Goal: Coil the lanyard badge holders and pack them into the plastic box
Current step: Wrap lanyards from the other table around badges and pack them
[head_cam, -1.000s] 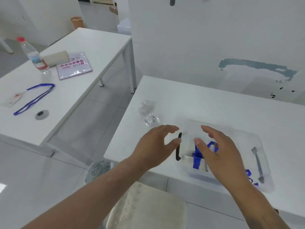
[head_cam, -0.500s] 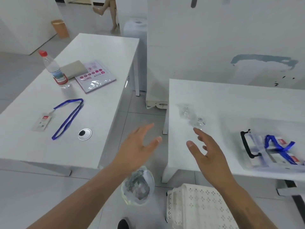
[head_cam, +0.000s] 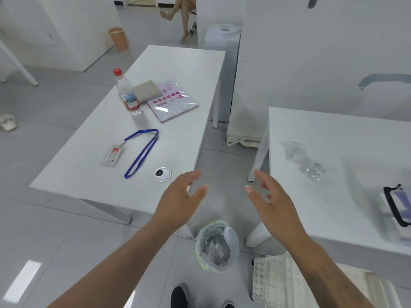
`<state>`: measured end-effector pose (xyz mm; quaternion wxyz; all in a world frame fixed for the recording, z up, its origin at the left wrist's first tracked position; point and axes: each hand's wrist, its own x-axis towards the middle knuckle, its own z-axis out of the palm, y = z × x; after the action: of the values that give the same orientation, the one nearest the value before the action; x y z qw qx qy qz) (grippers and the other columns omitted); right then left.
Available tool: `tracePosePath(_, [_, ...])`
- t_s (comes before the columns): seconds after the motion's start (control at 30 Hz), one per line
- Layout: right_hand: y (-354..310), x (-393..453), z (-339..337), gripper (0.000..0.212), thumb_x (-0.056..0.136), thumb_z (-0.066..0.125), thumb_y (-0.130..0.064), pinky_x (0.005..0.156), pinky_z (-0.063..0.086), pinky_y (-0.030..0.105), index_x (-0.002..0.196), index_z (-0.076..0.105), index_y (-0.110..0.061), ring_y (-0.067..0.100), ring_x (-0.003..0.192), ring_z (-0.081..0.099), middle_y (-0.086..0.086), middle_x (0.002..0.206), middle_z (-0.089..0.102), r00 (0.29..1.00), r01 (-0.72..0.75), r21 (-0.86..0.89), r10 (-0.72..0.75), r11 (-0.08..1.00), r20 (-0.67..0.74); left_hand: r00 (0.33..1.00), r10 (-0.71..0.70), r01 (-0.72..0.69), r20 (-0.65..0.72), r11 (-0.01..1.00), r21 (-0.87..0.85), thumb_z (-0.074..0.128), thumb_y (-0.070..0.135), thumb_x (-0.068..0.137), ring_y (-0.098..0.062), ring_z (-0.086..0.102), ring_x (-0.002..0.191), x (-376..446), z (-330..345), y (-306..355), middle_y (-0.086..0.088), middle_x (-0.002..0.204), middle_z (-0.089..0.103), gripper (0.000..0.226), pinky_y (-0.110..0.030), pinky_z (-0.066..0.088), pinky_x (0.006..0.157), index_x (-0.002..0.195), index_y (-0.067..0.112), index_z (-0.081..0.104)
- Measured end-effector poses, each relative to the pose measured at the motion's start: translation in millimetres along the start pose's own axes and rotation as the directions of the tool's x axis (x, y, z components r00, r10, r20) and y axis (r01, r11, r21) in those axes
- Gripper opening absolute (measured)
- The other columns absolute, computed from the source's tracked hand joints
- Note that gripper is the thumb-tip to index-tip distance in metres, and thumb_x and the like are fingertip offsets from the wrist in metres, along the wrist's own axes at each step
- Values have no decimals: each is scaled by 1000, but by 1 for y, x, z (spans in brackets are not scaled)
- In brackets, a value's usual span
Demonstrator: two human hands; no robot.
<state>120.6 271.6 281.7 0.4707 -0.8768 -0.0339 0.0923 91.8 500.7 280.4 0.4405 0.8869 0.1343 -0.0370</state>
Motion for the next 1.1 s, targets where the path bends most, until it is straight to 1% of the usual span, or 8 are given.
tracePosePath(0.1, [-18,12,38,49,93,53,-53,105,40,31,139,41,-44,-2,124,46,-19,137,49,999,17,1,-18,1000,46,999,-40,40,-34,999,10,59,45,93,-1,54,116,8,-32,-32,26,128,53,39,-29,46,101,131,41,52])
tracePosePath(0.33, [-66,59,153,49,93,54,-52,103,42,32,139,45,-39,0,120,48,-21,137,50,992,31,-44,-25,999,123,984,-134,139,-114,990,39,59,43,93,-3,54,114,52,-118,-126,19,133,56,40,-30,46,100,132,34,54])
tracePosePath(0.6, [-128,119,293,44,92,54,-50,97,43,25,135,47,-44,-4,114,51,-27,128,52,985,-63,-71,73,996,157,983,-171,176,-60,980,92,60,42,93,-5,54,108,128,-208,-228,16,134,55,41,-27,48,92,132,34,53])
tracePosePath(0.73, [-147,158,353,37,98,51,-42,98,43,24,135,48,-42,0,115,51,-23,129,52,971,35,-226,20,973,238,966,-243,256,-91,948,186,60,46,91,-16,59,115,173,-230,-268,5,135,57,47,-34,53,92,135,28,53])
tracePosePath(0.8, [-154,187,385,39,100,49,-36,100,41,22,139,47,-37,5,124,48,-16,138,50,951,107,-328,-1,938,309,953,-283,301,-107,918,257,60,49,89,-19,57,115,199,-234,-286,2,131,58,52,-35,52,86,134,26,53])
tracePosePath(0.9, [-163,228,424,42,101,45,-28,99,44,27,143,43,-34,10,130,44,-14,147,42,918,252,-460,-60,851,391,944,-310,330,-114,863,382,65,56,81,-22,49,115,229,-231,-302,-1,125,52,63,-35,48,80,131,20,50])
tracePosePath(1.0, [-166,269,458,51,98,49,-21,91,49,33,146,36,-33,16,134,38,-10,155,31,875,393,-577,-99,716,474,947,-301,318,-114,820,476,72,62,70,-22,44,115,251,-224,-319,-1,128,46,75,-33,46,76,127,19,49])
tracePosePath(1.1, [-167,297,476,60,96,52,-20,98,45,39,151,29,-28,24,145,23,-1,162,16,850,462,-667,-77,585,522,961,-262,265,-88,785,560,75,62,65,-23,41,115,257,-221,-329,-1,128,43,75,-32,47,76,122,22,49])
